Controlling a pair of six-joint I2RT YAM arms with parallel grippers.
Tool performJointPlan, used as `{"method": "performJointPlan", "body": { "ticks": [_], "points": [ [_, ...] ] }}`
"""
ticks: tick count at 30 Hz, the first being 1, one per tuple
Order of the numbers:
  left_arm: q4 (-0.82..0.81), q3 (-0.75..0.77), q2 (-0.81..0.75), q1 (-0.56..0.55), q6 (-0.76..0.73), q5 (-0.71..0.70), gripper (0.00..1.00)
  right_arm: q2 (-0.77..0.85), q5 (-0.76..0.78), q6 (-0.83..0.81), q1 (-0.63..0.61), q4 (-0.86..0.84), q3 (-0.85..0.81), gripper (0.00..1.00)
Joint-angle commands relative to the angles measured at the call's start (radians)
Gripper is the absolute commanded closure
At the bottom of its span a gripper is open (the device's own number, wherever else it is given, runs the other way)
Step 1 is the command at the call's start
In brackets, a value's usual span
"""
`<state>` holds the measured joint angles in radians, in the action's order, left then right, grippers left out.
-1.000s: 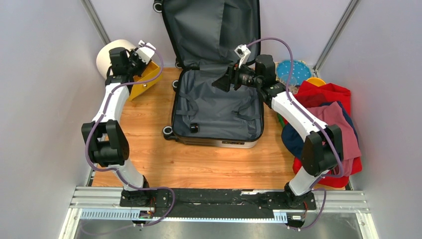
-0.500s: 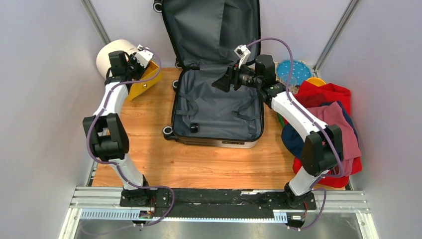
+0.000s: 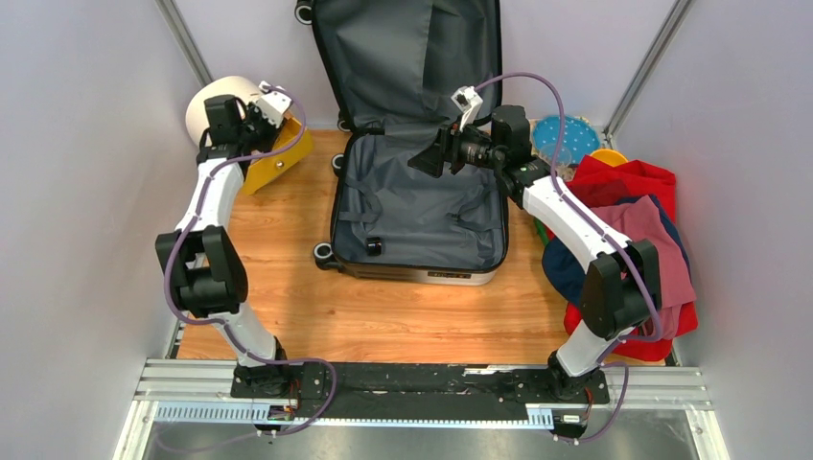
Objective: Open, take out, and arrange the luggage
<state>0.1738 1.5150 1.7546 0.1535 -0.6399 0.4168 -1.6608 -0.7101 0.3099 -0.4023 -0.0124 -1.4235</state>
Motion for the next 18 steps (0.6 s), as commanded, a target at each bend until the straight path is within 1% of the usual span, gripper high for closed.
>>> {"method": "performJointPlan", "body": {
  "ticks": [1,2,3,5,6,7,10,12,14,18],
  "points": [
    [0.090,0.053,-0.104,0.008,0.101,0.112,0.69,0.009,-0.015,0.001,0.002,-0.035,-0.028,0.29],
    [0.123,0.044,-0.113,0.008,0.126,0.115,0.75,0.010,-0.015,0.001,0.002,-0.035,-0.025,0.29],
    [0.142,0.039,-0.116,0.008,0.159,0.126,0.78,0.010,-0.014,0.001,0.002,-0.034,-0.026,0.29],
    [0.179,0.007,-0.122,0.008,0.198,0.129,0.81,0.012,-0.014,0.001,0.003,-0.035,-0.026,0.29],
    [0.181,-0.007,-0.122,0.008,0.248,0.120,0.81,0.007,-0.014,0.001,0.002,-0.034,-0.026,0.29],
    [0.188,-0.018,-0.121,0.008,0.261,0.126,0.81,0.007,-0.014,0.003,0.002,-0.034,-0.026,0.29],
    [0.233,-0.027,-0.095,0.006,0.318,0.110,0.86,0.004,-0.012,0.001,0.003,-0.035,-0.028,0.29],
    [0.224,-0.041,-0.075,0.008,0.348,0.055,0.89,0.004,-0.012,0.000,0.002,-0.034,-0.025,0.29],
    [0.175,-0.074,-0.066,0.009,0.362,0.008,0.92,0.007,-0.012,-0.002,0.003,-0.034,-0.020,0.29],
    [0.112,-0.092,-0.023,0.008,0.371,-0.107,0.92,0.007,-0.011,-0.003,0.002,-0.031,-0.017,0.29]
  ]
}}
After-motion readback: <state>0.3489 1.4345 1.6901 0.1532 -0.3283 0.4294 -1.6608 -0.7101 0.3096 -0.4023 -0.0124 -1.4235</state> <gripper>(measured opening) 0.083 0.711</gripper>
